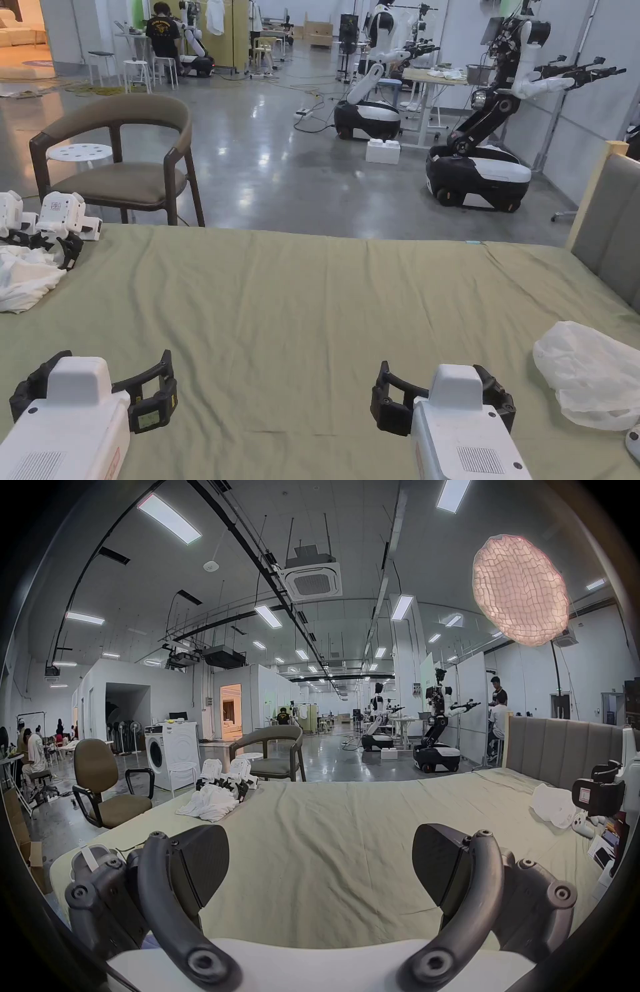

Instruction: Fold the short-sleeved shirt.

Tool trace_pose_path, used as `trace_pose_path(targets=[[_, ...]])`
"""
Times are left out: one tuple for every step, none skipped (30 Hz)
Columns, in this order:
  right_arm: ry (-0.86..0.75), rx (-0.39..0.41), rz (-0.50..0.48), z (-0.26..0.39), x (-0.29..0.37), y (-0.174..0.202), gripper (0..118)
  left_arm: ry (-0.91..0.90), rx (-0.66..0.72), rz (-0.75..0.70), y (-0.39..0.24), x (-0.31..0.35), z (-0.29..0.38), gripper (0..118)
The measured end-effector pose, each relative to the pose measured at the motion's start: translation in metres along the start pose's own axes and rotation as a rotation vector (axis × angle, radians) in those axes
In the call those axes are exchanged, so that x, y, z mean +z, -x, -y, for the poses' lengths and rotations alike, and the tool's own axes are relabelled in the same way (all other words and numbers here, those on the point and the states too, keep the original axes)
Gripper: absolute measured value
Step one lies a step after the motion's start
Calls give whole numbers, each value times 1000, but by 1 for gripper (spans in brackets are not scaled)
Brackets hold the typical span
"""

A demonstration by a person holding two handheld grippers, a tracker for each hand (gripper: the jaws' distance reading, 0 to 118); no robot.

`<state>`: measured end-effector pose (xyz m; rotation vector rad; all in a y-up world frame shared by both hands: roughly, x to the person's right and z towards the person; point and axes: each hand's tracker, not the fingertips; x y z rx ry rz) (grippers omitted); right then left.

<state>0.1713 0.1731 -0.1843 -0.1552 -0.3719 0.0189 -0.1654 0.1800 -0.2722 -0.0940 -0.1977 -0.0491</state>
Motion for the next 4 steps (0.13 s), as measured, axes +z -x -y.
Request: trace_pose_path(targets=[[2,0,-1,0,0,0,113,0,1,0,0,0,0,108],[4,0,-1,0,0,0,113,0,1,2,0,0,0,108],[5,2,-2,0,0,0,113,1,1,2,0,0,0,108],[6,3,-3,0,-1,0,113,2,0,2,0,0,0,108]])
